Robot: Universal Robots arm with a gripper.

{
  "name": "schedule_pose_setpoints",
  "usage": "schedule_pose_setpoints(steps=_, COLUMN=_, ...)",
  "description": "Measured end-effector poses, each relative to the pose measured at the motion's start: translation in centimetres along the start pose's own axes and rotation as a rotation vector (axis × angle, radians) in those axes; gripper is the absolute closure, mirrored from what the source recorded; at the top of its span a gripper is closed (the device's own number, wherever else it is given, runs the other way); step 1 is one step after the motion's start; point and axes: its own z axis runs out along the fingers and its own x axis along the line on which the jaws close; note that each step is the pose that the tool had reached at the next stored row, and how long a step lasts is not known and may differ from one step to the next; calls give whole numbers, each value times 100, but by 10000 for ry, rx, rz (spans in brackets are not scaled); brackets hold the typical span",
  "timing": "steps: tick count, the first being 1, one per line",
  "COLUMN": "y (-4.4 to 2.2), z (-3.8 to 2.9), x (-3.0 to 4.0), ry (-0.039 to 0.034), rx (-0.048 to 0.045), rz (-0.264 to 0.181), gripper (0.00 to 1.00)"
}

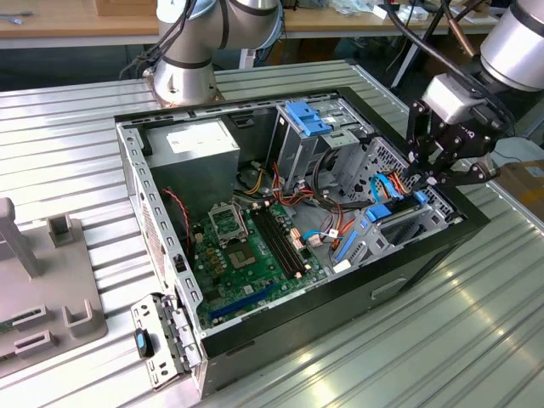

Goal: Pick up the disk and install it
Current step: 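Insert the second disk wire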

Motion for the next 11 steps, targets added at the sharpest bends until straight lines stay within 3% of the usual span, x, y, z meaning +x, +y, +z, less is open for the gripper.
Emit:
schedule_pose_setpoints(steps=5, y=5, z=-2, x=-13, ry=3, rx=0, rz=0, gripper=71)
schedule_pose_setpoints(steps=11, y=70, z=14, x=-247, ry=1, rx=0, rz=1, gripper=71)
